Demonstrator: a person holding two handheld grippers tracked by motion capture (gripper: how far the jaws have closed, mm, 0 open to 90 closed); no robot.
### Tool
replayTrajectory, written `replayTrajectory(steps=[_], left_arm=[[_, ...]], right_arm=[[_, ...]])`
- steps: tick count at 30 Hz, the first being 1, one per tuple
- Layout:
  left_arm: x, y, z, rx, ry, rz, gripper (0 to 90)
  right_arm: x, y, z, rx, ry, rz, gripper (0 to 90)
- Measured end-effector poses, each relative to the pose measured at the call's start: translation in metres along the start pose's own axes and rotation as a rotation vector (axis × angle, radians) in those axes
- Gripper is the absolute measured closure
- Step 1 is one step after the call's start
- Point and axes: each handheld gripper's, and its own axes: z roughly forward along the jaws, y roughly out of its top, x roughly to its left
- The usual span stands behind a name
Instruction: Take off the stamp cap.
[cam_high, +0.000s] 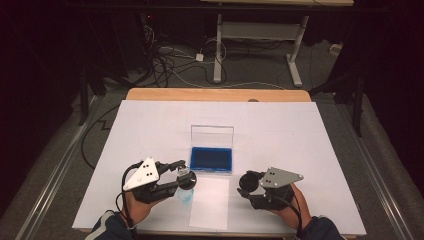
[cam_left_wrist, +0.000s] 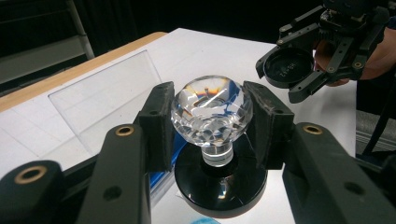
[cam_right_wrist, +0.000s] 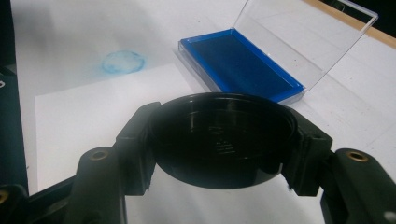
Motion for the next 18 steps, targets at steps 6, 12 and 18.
replayTrajectory(steps=[6,12,18], left_arm=[[0.003,0.002,0.005,-0.002,-0.004,-0.001,54.3],[0.005,0.003,0.009,-0.002,-0.002,-0.007,54.3],[0.007,0.004,0.011,-0.001,-0.002,-0.006,54.3]], right_arm=[[-0.002,0.000,-0.003,-0.010,-0.001,0.004,38.4],[-0.005,0.000,-0.005,-0.018,-0.012,0.012,38.4],[-0.006,0.000,-0.008,-0.025,-0.023,0.013,38.4]])
